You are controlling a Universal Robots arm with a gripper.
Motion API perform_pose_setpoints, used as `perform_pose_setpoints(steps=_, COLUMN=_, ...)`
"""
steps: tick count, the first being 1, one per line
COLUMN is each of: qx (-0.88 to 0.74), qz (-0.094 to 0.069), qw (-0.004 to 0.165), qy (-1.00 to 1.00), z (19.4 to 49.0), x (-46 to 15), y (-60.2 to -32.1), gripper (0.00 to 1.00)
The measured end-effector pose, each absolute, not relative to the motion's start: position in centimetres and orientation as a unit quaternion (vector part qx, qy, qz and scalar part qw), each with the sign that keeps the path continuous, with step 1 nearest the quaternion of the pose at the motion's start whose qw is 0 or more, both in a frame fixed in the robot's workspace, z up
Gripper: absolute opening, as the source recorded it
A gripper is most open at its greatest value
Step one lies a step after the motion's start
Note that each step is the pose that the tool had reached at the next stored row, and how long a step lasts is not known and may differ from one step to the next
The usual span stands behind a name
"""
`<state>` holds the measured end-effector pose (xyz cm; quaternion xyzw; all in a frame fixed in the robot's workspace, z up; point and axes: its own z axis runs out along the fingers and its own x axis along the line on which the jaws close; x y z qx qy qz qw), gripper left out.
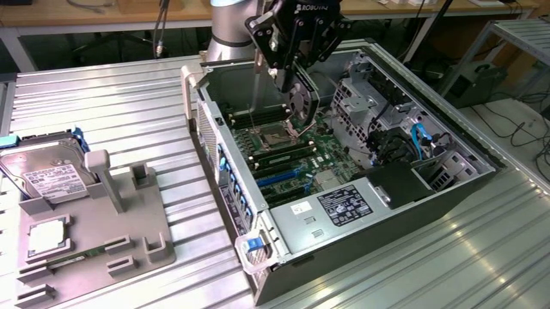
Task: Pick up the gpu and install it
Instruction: 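Pick up the gpu and move the gpu toward the slot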
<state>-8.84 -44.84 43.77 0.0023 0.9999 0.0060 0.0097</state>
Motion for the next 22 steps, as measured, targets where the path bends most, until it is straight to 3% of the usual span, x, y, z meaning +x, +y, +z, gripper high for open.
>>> perform_pose_setpoints(steps=22, qx=0.002, qz=0.005, qw=0.010, qy=1.000, z=43.67, x=-7.81, y=-44.84, gripper=0.27)
